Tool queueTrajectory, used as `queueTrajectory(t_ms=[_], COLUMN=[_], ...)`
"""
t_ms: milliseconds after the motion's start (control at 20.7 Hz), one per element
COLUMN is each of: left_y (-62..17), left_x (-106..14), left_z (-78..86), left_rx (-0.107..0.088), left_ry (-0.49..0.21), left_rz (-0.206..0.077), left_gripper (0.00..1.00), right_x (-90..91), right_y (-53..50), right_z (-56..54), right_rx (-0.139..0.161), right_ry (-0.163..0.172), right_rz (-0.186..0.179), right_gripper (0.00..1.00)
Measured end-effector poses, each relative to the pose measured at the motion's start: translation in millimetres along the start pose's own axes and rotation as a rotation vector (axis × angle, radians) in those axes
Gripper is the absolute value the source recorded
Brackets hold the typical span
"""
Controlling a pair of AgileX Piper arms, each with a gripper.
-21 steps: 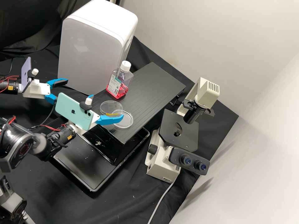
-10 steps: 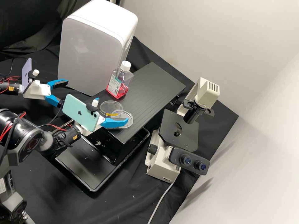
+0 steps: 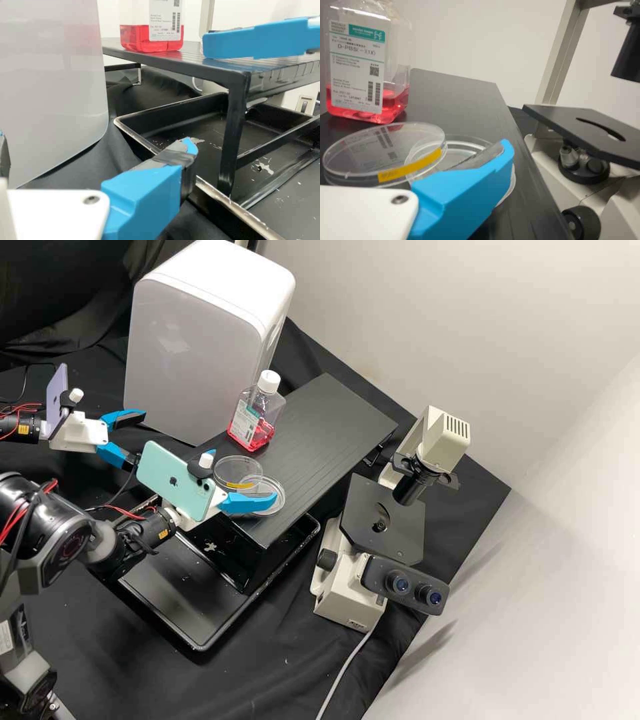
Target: Place the lid on the petri dish
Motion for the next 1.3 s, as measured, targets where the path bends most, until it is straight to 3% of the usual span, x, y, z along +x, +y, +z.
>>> queueTrajectory(t_ms=[1302], left_y=[-1.8], left_x=[-1.7], left_z=[0.3], left_rx=[-0.001], left_ry=[0.0], left_rz=[-0.008], left_gripper=[1.0], right_x=[1.5], right_y=[3.5], right_z=[5.1], right_rx=[-0.015], right_ry=[0.002], right_rz=[0.011], right_gripper=[0.0])
